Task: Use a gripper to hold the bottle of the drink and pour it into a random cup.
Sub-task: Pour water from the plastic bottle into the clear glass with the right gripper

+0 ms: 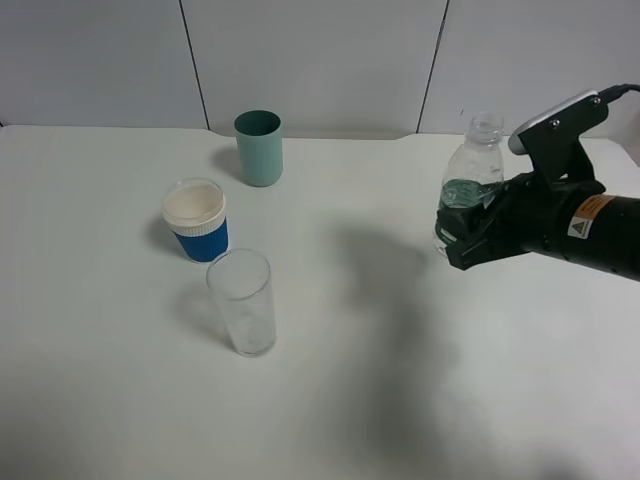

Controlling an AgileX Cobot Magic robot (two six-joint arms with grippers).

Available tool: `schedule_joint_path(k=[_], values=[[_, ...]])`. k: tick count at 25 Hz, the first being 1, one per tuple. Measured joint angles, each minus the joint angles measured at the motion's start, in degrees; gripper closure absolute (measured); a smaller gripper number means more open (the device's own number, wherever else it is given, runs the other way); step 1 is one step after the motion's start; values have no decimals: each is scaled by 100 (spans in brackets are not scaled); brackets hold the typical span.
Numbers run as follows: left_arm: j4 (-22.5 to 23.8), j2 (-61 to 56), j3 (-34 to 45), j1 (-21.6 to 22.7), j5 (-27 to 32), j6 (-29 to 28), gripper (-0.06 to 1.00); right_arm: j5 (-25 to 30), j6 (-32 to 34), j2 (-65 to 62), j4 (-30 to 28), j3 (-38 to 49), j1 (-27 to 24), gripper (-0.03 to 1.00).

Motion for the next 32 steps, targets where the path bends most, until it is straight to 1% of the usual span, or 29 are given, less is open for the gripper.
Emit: schedule_joint_path(k=[2,6,9,12,16,19,23,26,28,32], values=[[0,0,0,0,0,0,-4,281,0,-47,21,-183,0,42],[0,0,0,0,0,0,-4,629,53,-54,-5,-503,0,42],[0,0,0,0,0,0,-4,1116,442,-48,-313,-879,0,42],[0,0,0,0,0,0,-4,1690,1154,-43,-991,-1351,0,42],[0,0,0,0,0,0,-4,2563,2389,-37,-2009,-2015,0,42],[0,0,0,0,0,0,-4,2996,3175,-37,-3016,-2420,89,42],[0,0,0,0,0,0,-4,3260,4236,-24,-4419,-2813,381,42],[0,0,0,0,0,0,-4,3371,4985,47,-5296,-3019,679,42],[0,0,0,0,0,0,-4,3483,5321,190,-5665,-3154,849,42],[0,0,0,0,0,0,-4,3590,5469,588,-6034,-3325,1178,42]])
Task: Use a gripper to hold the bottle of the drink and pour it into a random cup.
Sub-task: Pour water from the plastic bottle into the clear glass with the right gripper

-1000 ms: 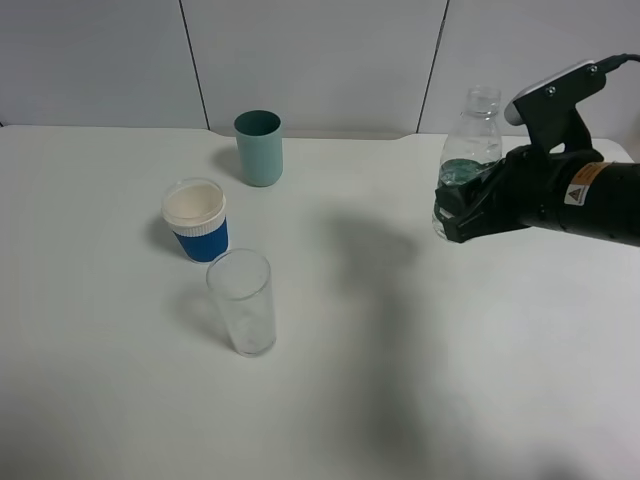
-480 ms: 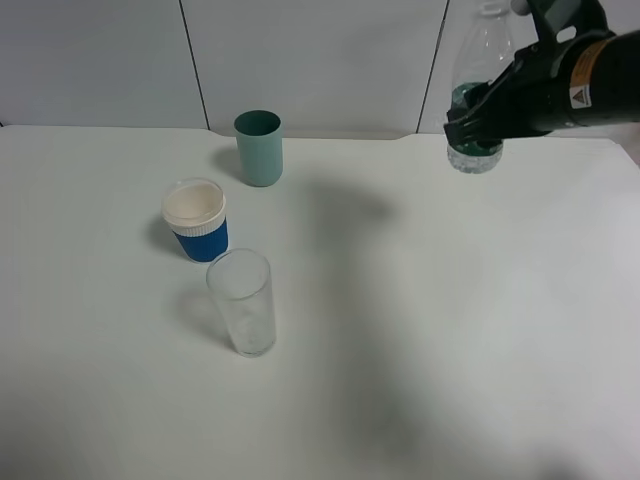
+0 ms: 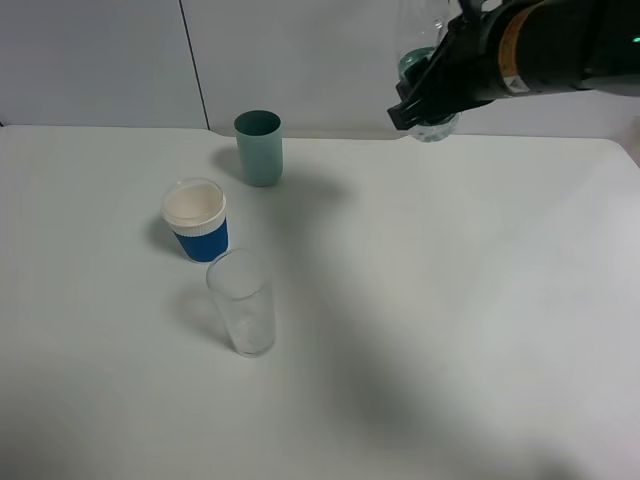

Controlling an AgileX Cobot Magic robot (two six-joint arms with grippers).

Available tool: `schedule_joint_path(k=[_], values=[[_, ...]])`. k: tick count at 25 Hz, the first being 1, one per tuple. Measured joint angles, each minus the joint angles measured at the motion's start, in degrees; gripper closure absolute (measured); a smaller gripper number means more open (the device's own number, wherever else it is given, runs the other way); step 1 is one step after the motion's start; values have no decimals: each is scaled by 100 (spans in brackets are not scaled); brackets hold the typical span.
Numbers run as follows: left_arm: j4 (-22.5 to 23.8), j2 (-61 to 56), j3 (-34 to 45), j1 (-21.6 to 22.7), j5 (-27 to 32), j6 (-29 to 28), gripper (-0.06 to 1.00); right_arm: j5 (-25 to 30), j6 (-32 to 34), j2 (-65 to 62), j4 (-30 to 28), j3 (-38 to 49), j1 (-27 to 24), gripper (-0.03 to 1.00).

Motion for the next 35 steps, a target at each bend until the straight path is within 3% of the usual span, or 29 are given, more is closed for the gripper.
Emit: schedule_joint_path(k=[6,11,26,30,35], values=[[0,0,0,0,0,-5,-4,47,17,639,-170,-197,486,42],[0,0,0,0,0,-5,-4,95,19,1120,-659,-315,908,42],[0,0,0,0,0,-1,-4,-3,-217,1518,-1008,-315,1263,42],[0,0,0,0,0,-1,-4,2,262,1563,-1641,-315,1442,42],[0,0,0,0,0,-1,-4,4,1233,1562,-2884,-315,1628,42]])
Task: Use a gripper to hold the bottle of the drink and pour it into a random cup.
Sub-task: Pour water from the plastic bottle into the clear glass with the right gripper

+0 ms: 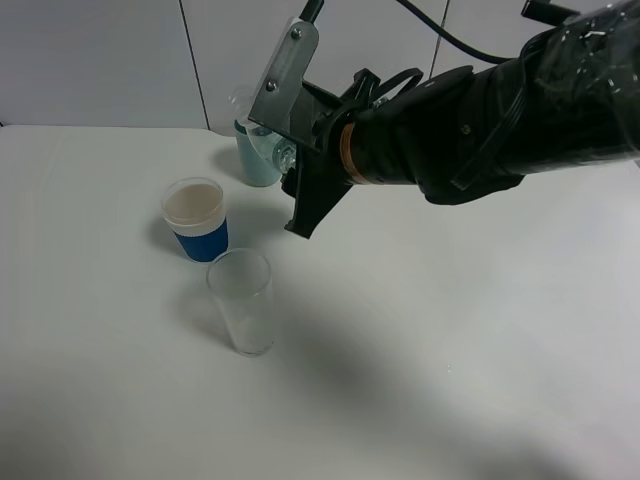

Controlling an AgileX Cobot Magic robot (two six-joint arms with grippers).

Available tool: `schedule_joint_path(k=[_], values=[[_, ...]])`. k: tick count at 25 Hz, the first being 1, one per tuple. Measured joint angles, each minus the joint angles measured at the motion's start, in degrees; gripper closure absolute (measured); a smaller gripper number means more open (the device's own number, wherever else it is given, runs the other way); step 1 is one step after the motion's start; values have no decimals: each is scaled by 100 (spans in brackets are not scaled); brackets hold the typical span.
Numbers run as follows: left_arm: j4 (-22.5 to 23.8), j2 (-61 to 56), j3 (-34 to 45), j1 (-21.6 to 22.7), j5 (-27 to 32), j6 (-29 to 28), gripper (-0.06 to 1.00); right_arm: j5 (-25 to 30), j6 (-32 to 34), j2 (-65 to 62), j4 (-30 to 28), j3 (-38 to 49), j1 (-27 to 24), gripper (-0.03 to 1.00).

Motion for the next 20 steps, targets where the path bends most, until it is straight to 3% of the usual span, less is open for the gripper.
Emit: schedule_joint_path(k=[5,10,20], values=[[0,0,0,0,0,0,-4,-7,199,0,-614,0,31,42],[0,0,0,0,0,0,-4,-12,162,0,-648,0,60,42],[0,0,0,0,0,0,-4,-6,-902,0,-648,0,60,42]])
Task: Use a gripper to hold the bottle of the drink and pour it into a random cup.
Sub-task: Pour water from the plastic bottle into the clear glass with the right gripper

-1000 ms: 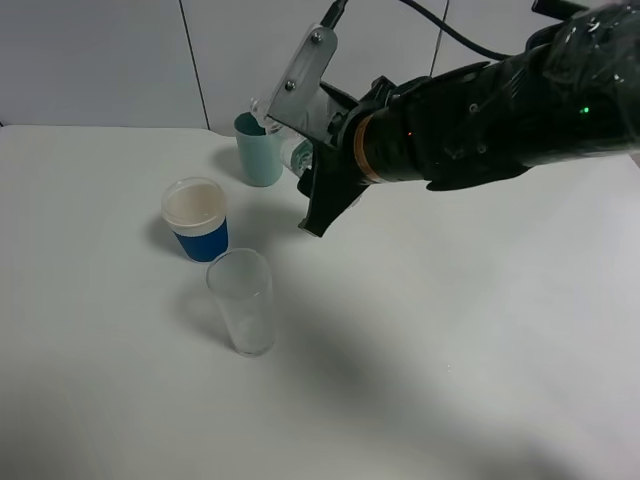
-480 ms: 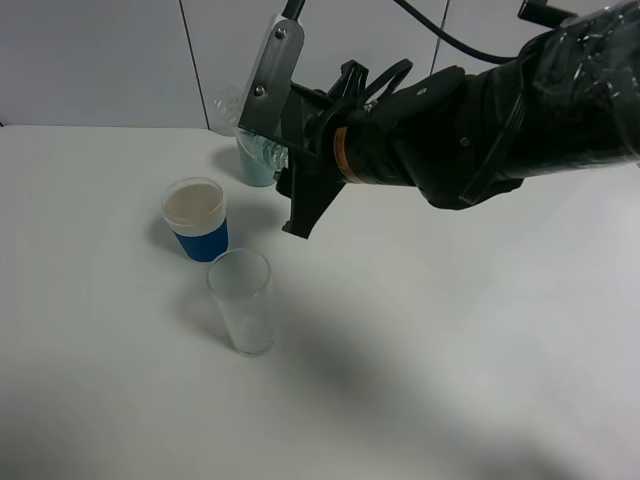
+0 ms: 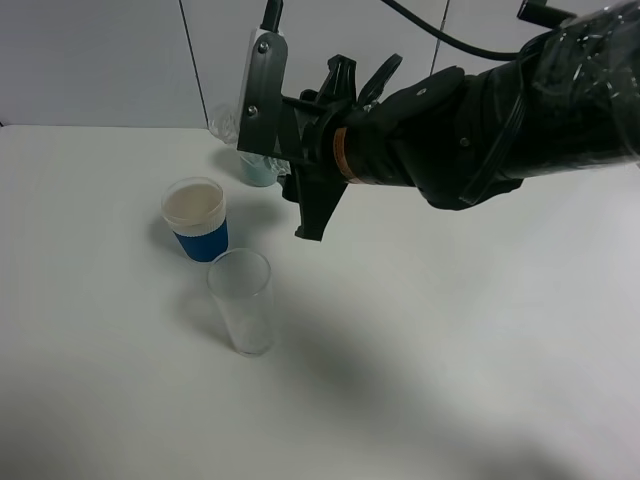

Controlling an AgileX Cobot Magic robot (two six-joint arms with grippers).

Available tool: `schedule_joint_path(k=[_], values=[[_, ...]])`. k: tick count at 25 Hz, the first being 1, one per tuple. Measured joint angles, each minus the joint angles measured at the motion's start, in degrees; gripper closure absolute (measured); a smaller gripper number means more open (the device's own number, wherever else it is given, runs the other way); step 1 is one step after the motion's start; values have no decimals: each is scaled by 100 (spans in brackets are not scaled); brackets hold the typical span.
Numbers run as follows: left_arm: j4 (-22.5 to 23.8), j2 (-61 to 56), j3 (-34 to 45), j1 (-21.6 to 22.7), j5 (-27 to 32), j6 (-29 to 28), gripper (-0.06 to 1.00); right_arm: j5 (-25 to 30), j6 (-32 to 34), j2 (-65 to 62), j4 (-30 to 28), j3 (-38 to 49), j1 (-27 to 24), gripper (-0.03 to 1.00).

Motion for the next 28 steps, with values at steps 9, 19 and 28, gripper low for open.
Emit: schedule_joint_path(k=[9,19,28], values=[[6,0,0,0,0,0,-4,0,-1223,0,0,0,0,42],[6,0,0,0,0,0,-4,-67,-2173,0,0,0,0,42],[1,0,0,0,0,0,-4,-436,-2925,0,0,0,0,42]])
